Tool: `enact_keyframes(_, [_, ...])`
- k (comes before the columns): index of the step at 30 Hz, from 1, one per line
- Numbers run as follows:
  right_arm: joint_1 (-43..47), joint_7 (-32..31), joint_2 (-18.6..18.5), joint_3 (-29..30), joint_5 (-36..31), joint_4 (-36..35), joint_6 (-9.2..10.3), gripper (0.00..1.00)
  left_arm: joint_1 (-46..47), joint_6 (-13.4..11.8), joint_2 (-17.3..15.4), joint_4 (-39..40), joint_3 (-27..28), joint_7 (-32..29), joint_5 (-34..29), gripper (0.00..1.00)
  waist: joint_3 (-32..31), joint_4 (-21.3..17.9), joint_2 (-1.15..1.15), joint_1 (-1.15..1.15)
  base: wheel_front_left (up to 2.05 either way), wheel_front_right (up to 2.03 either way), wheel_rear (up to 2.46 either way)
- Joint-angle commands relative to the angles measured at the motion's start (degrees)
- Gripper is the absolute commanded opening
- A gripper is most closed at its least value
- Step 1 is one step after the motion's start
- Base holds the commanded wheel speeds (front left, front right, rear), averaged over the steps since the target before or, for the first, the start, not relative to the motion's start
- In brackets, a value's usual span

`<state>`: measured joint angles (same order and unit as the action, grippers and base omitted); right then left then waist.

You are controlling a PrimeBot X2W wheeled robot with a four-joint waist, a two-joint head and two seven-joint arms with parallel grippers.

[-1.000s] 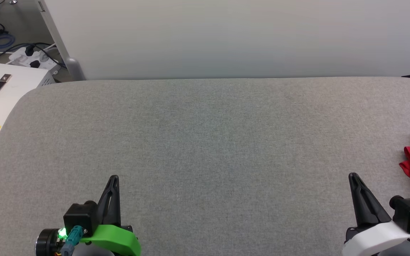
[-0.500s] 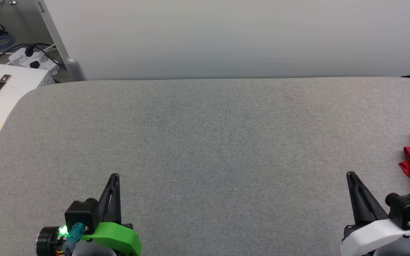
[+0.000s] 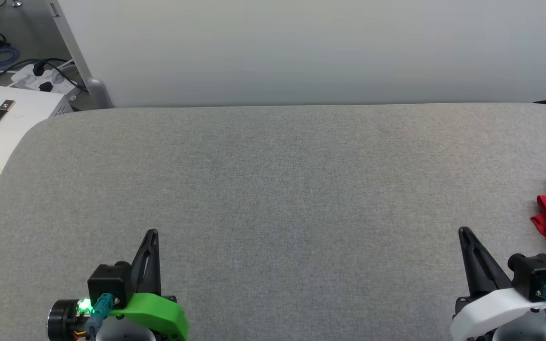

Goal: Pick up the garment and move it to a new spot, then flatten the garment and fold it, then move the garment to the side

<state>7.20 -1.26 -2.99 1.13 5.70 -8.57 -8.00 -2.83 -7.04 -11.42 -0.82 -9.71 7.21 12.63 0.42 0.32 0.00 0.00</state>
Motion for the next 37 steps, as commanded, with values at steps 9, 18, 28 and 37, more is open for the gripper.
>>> enact_keyframes(9, [-2.1,0.6,0.1,-0.3,-1.3,1.6,0.26,0.00,1.3,1.4,1.7,0.4,1.9,-1.3,-2.4,0.00,-0.1,0.0,0.00,0.00,0.00,0.00,0.00])
enact_keyframes(18, [-2.9,0.7,0.1,-0.4,-1.9,2.6,0.30,0.00,1.6,2.2,2.7,0.4,3.0,-2.2,-3.9,0.00,-0.1,-0.1,0.00,0.00,0.00,0.00,0.00])
enact_keyframes(28, [-3.9,0.8,0.1,-0.6,-2.8,4.0,0.35,0.00,1.8,3.3,4.0,0.5,4.5,-3.3,-5.9,0.00,-0.2,-0.1,0.00,0.00,0.00,0.00,0.00])
enact_keyframes(37, [-4.6,0.9,0.1,-0.7,-3.4,5.0,0.39,0.00,2.1,4.1,5.0,0.6,5.7,-4.2,-7.4,0.00,-0.2,-0.2,0.00,0.00,0.00,0.00,0.00])
